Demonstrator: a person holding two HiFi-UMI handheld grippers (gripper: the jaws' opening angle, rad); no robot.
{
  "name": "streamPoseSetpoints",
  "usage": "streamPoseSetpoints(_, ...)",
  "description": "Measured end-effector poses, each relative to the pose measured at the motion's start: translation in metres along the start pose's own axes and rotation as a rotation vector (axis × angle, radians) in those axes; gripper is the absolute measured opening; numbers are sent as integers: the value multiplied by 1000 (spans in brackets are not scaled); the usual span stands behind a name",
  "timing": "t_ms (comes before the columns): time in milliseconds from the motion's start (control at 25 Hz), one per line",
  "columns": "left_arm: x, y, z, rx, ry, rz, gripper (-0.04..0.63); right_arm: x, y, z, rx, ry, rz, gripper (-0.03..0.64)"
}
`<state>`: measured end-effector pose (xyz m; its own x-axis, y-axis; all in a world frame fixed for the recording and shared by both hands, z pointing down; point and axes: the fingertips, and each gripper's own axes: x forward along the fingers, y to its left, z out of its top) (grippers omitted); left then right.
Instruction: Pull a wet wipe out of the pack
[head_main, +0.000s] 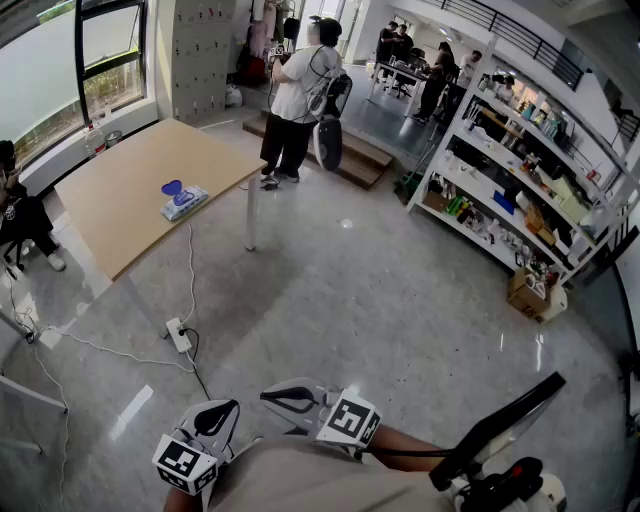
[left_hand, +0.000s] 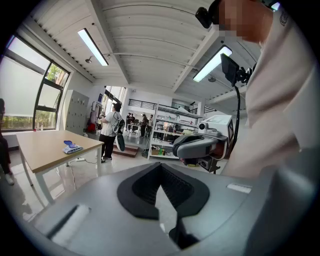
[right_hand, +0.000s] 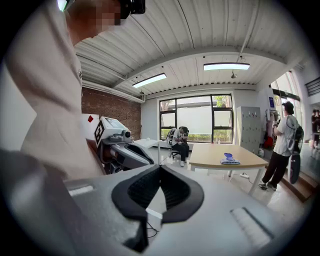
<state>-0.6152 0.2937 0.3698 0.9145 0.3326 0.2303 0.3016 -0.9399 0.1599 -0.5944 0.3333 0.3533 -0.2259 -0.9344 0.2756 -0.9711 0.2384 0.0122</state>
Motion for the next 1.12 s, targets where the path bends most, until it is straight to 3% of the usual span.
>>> streamPoseSetpoints(360, 20, 15, -6, -35, 25, -14, 5, 2, -23, -4, 28, 21, -4, 2)
streamPoseSetpoints(560, 53, 43, 0, -39, 29, -22, 5, 6, -64, -15, 45, 38, -9, 2)
streamPoseSetpoints(960, 173, 121, 36, -42, 79, 55, 6, 9, -216, -19, 47, -3, 75, 2)
streamPoseSetpoints(1120, 264, 178, 68, -4, 72, 63, 5, 9, -325, -14, 47, -44, 65, 2)
